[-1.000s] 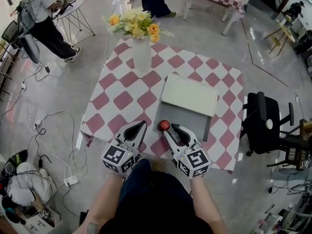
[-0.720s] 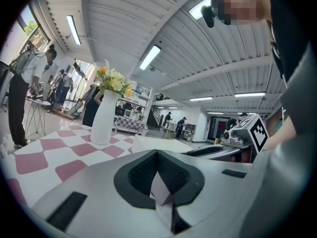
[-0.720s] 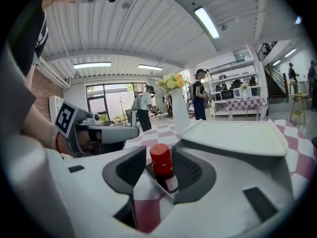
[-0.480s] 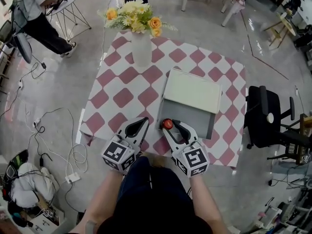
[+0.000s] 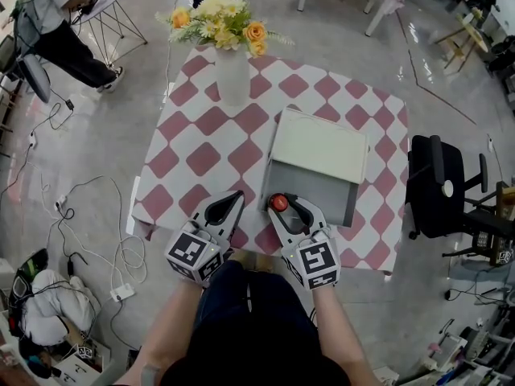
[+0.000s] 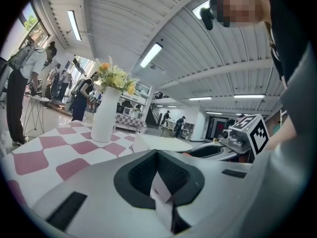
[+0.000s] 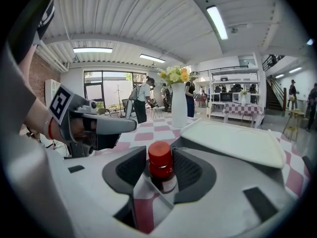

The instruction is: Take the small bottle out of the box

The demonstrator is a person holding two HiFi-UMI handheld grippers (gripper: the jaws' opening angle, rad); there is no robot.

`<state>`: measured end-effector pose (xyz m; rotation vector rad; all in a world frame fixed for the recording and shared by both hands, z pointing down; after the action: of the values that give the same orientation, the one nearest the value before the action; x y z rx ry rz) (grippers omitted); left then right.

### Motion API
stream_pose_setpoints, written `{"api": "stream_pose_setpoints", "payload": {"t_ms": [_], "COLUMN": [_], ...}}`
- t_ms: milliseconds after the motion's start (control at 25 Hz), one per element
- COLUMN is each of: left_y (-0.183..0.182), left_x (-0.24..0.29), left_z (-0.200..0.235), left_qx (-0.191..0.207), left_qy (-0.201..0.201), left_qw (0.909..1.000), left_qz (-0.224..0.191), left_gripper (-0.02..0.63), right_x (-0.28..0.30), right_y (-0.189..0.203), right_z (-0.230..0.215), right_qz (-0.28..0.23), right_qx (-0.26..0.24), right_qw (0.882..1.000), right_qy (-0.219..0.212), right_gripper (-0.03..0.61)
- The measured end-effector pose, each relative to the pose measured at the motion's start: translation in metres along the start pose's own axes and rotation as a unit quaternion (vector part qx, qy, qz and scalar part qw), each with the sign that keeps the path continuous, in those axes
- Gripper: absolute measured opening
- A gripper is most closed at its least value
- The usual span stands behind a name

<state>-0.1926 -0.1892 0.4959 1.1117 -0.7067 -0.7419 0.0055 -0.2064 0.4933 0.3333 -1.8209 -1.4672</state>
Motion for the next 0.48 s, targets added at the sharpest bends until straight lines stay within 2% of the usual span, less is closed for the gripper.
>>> {"api": "stream_pose_setpoints", "payload": {"t_ms": [200, 480], "left_y": [0.0013, 0.0051], "left_x": [0.0015, -0.0032], "left_z": [0.0001, 0.0013], "left_qx": [0.001, -0.004], "left_qy": [0.004, 0.002], "left_qw": [1.0, 1.0], "left_qz": [-0.001, 0.001], "left_gripper": [0.002, 0.002], "right_x": [0.0044, 0.0071], "right_y": [0.0006, -0.001], "right_z": [0.0024, 0.0045], "right_qz": [0.016, 0.013], "right_qx": [-0.013, -0.014], "right_qw": [1.0, 1.0], "right_qy": [0.01, 0.02], "right_gripper": [0.169, 0.153]}}
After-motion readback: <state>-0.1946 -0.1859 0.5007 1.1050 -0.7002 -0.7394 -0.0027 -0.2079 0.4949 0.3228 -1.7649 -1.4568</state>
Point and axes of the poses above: the fingertips, and each gripper's own axes: x forward along the fingers, z to its left, y out of its underside, the point moved 10 cm from there along -x, backward along the fingers, and after that the axes turned 3 degrees about -z, right-handed, at the moved point
